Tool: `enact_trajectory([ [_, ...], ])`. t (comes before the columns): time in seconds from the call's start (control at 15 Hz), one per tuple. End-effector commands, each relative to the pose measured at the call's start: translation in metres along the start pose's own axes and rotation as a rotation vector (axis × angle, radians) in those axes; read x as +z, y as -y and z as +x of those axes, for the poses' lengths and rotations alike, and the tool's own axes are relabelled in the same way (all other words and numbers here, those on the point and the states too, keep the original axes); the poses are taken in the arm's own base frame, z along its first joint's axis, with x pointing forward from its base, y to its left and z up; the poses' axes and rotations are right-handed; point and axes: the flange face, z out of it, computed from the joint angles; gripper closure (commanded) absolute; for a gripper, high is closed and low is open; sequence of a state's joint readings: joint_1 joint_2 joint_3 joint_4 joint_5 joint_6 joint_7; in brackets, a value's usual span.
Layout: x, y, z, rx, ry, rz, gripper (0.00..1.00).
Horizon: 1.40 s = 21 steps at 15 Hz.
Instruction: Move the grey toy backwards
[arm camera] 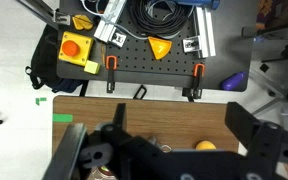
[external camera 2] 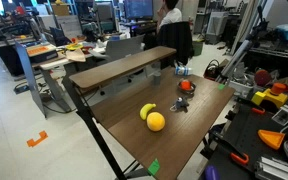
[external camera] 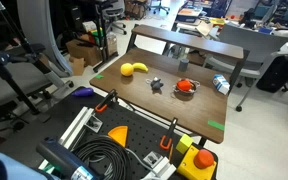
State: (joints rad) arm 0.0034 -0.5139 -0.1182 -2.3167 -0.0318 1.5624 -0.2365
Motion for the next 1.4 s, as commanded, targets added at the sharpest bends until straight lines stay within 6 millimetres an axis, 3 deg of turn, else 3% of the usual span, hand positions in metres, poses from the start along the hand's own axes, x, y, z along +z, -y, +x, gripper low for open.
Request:
enact_trajectory([
  [0.0, 0.0, 0.0, 0.0, 0.0, 0.001, 0.0, 0.0],
  [0.27, 0.0, 0.0, 0.0, 0.0, 0.001, 0.0, 0.0],
  [0.4, 0.01, -0.005, 0.024, -0.026, -0.024, -0.008, 0.0],
  [0.53, 0.032, -0.01, 0.063, -0.046, -0.06, -0.02, 0.0],
  [0.8, 0.1, -0.02, 0.126, -0.142, -0.081, -0.057, 0.0],
  [1.0, 0.169, -0.024, 0.17, -0.201, -0.111, -0.079, 0.0],
  [1.33, 0.269, -0.016, 0.221, -0.251, -0.109, -0.098, 0.0],
])
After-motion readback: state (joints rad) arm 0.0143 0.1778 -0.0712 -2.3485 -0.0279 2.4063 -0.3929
